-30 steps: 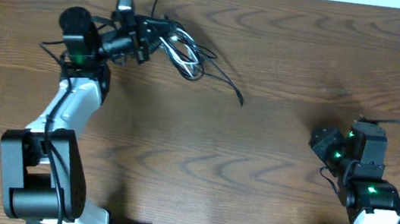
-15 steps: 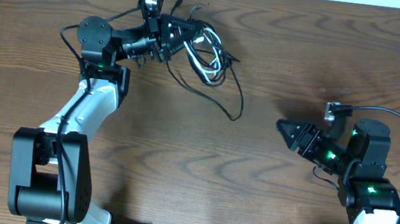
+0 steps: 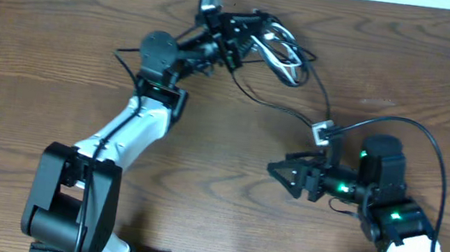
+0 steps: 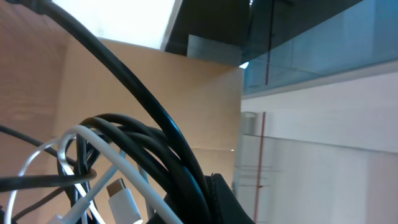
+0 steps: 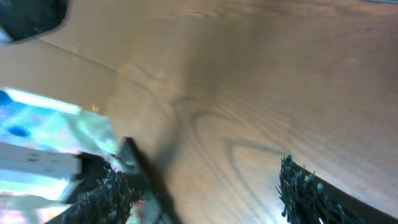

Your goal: Untangle cables

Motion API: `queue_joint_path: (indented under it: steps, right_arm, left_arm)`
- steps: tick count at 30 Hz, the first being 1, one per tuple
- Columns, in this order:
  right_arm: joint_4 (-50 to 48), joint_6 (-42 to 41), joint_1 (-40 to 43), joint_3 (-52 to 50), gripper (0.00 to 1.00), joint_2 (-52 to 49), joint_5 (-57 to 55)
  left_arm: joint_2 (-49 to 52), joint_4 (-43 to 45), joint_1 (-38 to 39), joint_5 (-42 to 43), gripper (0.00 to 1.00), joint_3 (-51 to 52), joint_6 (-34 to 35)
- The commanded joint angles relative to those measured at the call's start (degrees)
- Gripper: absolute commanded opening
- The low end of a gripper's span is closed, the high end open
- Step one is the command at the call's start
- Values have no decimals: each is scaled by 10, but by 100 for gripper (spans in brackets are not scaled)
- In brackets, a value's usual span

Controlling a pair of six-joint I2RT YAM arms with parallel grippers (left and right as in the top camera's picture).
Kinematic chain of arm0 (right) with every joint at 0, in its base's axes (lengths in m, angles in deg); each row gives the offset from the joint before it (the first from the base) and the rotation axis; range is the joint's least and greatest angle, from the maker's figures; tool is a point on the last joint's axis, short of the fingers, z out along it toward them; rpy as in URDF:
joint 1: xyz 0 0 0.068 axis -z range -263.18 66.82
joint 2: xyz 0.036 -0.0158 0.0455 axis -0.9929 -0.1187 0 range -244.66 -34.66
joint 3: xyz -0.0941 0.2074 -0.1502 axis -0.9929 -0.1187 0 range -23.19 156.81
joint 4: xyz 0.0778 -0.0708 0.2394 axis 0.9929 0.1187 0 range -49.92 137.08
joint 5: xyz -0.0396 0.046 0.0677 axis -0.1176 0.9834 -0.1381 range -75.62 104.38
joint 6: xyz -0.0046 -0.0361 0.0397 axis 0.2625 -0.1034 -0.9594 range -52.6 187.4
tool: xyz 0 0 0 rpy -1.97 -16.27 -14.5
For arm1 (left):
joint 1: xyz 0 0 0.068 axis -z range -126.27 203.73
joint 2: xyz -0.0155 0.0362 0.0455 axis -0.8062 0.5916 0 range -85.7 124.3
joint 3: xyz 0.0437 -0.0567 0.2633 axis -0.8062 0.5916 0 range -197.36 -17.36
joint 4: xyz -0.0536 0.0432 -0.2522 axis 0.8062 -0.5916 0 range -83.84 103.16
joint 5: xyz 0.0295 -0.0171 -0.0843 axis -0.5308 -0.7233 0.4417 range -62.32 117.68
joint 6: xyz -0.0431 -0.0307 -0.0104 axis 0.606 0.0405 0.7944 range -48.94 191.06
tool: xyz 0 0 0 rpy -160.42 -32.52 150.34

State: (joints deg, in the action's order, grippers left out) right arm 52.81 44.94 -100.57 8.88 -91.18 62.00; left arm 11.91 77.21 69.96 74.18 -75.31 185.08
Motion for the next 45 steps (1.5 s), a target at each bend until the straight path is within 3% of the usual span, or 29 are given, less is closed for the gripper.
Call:
queue_joint_path:
  steps: [1, 12, 25, 29, 31, 33, 36, 39, 45]
  right_arm:
    - [-36, 26, -57, 0, 75, 2, -185]
    - [-228, 84, -153, 0, 88, -118, -459]
    - [-586, 95, -155, 0, 86, -317, -474]
    - [-615, 94, -162, 0, 79, -351, -462]
    - [-621, 94, -170, 0, 68, -366, -446]
    - [-623, 94, -179, 0, 64, -377, -440]
    - [-636, 92, -193, 0, 69, -393, -440]
    - [-663, 93, -203, 0, 82, -406, -443]
    - [-711, 93, -205, 5, 80, -432, -469]
  left_arm:
    - [-13, 5, 38, -66, 7, -14, 54]
    - [-46, 5, 86, -86, 7, -14, 56]
    - [-106, -96, 86, -69, 8, -14, 56]
    - [-106, -96, 86, -66, 7, -14, 56]
    - [-106, -96, 86, -66, 8, -14, 56]
    - [-106, -96, 86, -67, 7, -14, 56]
    - [-106, -96, 86, -66, 7, -14, 56]
    - [-106, -96, 86, -66, 8, -14, 56]
    - [-112, -96, 106, -67, 7, -14, 56]
